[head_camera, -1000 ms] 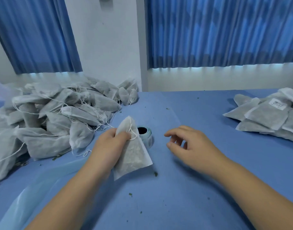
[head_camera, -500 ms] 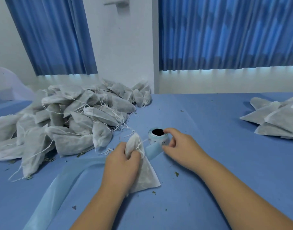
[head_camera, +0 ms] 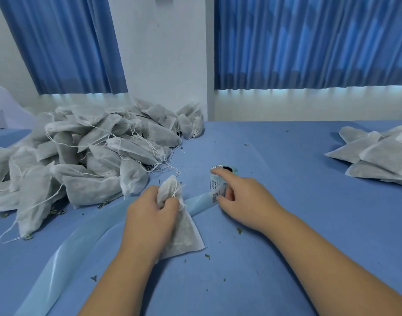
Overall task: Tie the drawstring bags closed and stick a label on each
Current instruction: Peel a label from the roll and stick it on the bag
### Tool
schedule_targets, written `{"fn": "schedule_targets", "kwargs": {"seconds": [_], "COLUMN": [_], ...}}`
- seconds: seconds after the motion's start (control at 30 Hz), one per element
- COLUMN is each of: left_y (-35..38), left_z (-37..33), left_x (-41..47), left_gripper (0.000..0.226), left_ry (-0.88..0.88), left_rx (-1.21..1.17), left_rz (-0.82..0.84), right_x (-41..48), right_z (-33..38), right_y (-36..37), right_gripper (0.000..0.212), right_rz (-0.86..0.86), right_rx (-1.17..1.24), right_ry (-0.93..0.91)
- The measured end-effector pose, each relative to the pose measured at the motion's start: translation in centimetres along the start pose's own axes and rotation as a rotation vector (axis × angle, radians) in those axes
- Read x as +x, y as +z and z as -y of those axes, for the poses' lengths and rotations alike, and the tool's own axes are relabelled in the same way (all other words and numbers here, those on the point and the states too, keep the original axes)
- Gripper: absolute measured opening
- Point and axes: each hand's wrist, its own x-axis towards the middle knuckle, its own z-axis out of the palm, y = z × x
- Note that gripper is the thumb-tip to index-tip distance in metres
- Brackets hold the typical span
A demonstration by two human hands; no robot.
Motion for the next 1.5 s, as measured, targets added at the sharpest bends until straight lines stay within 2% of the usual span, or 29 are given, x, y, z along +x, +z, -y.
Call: {"fn": "schedule_targets", "kwargs": {"seconds": [0.23, 0.5, 0.73, 0.87, 1.17, 1.3, 1.43, 1.5], "left_y": [0.0, 0.2, 0.1, -0.1, -0.3, -0.8, -1.3, -1.2], "left_z": [0.1, 0.1, 0.3, 0.2, 0.0, -0.4, -2.4, -4.2], "left_x": [0.0, -0.1, 0.0, 0.0, 0.1, -0.3, -1.2, -1.6], "left_gripper": [0.032, 0.033, 0.034, 0.034, 0.030, 0.014, 0.014, 0.009], "left_ry": [0.024, 0.081, 0.016, -0.053, -0.079, -0.049, 0.036, 0.089], "left_rx": [-0.004, -0.009, -0.018, -0.013, -0.016, -0.138, -0.325, -0.381], "left_rz": [0.008, 0.037, -0.001, -0.019, 0.000, 0.094, 0.130, 0.168], "right_x": [0.0, 0.0, -0.6, -0.9, -1.5, -1.8, -2.5, -2.9], "right_z": [0.8, 1.0, 1.1, 0.9, 0.0, 0.2, 1.5, 2.1], "right_y": [1.2, 1.1, 0.5, -0.3, -3.2, -5.0, -6.8, -7.6], "right_gripper": [0.006, 0.019, 0.035, 0.030, 0.018, 0.023, 0.027, 0.029], "right_rz": [-0.030, -0.098, -0.097, -0.095, 0.063, -0.026, 0.015, 0.047], "right_rx": [0.108, 0.209, 0.289, 0.274, 0.226, 0.450, 1.039, 1.252], "right_ry": [0.047, 0.110, 0.170, 0.225, 0.381, 0.323, 0.086, -0.016]}}
